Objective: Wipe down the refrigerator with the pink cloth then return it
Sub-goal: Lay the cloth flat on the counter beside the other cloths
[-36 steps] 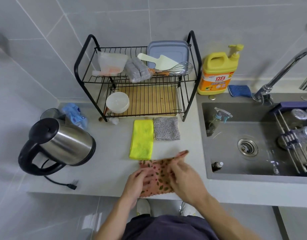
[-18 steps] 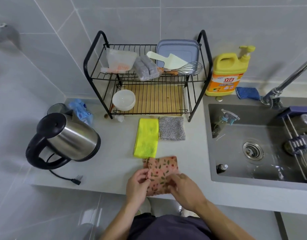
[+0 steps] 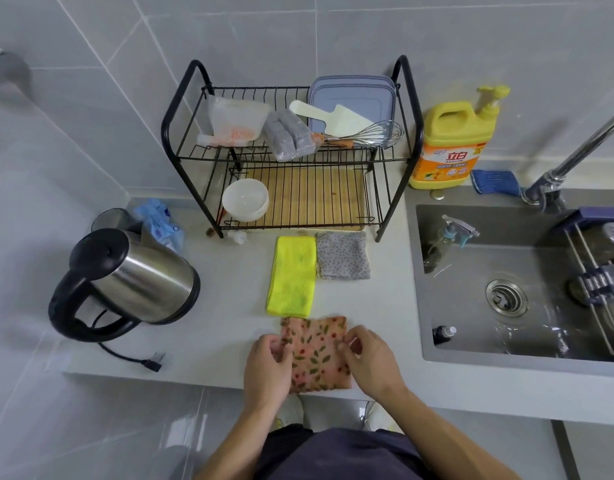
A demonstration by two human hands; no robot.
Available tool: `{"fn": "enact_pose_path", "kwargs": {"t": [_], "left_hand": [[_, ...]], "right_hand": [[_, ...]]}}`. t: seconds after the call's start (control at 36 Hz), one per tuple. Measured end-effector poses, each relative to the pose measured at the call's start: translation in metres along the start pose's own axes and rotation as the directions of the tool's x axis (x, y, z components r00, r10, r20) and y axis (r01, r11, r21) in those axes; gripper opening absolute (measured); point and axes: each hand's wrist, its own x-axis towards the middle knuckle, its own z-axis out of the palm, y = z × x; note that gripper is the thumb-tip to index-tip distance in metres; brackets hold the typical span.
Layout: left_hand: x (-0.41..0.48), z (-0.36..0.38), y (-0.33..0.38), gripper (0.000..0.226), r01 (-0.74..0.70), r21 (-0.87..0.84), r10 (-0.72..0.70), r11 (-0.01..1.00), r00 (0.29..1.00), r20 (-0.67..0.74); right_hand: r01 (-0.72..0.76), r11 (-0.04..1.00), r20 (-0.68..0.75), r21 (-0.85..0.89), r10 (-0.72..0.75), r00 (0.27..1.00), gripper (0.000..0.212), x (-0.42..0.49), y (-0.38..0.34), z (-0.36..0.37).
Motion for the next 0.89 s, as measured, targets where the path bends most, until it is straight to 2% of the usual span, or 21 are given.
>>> {"fn": "enact_pose_path", "kwargs": {"t": [0.06, 0.17, 0.33, 0.47, 0.56, 0.67, 0.78, 0.83, 0.89], "left_hand": [[0.006, 0.002, 0.003, 0.016, 0.004, 0.020, -0.004, 1.000, 1.000, 0.014], [0.014, 0.005, 0.005, 0.026, 0.060, 0.049, -0.063, 0.997, 0.997, 0.049], [0.010, 0.002, 0.002, 0.024, 0.039, 0.002, -0.039, 0.999, 0.999, -0.007], [0.009, 0.002, -0.007, 0.029, 0.100, 0.035, -0.102, 0.994, 0.994, 0.045], [0.015, 0.000, -0.001, 0.033, 0.079, 0.039, -0.080, 0.996, 0.997, 0.018], [0.023, 0.003, 0.001, 0.031, -0.145, 0.137, 0.147, 0.980, 0.989, -0.004], [0.032, 0.009, -0.002, 0.048, -0.443, 0.323, 0.442, 0.837, 0.893, 0.079], [0.036, 0.013, -0.002, 0.057, -0.537, 0.373, 0.516, 0.756, 0.841, 0.164], [0.038, 0.015, 0.002, 0.054, -0.566, 0.376, 0.524, 0.733, 0.823, 0.218]], "right_hand": [[-0.032, 0.999, -0.057, 0.044, 0.035, 0.998, 0.019, 0.006, -0.005, 0.001], [-0.026, 0.999, -0.049, 0.043, 0.028, 0.998, 0.039, 0.020, -0.011, 0.003], [-0.039, 0.999, -0.052, -0.003, 0.038, 0.998, 0.037, 0.030, -0.012, 0.006], [-0.062, 0.997, -0.038, -0.049, 0.060, 0.997, 0.047, 0.030, -0.013, 0.012], [-0.071, 0.997, -0.025, -0.042, 0.070, 0.997, 0.041, 0.033, -0.016, 0.014], [-0.133, 0.989, -0.055, 0.072, 0.137, 0.989, 0.021, 0.036, -0.017, 0.012], [-0.161, 0.972, 0.010, 0.169, 0.161, 0.987, 0.017, 0.035, -0.015, 0.001], [-0.128, 0.969, 0.037, 0.210, 0.123, 0.992, 0.018, 0.032, -0.013, -0.006], [-0.084, 0.971, 0.054, 0.225, 0.074, 0.996, 0.027, 0.030, -0.011, -0.014]]}}
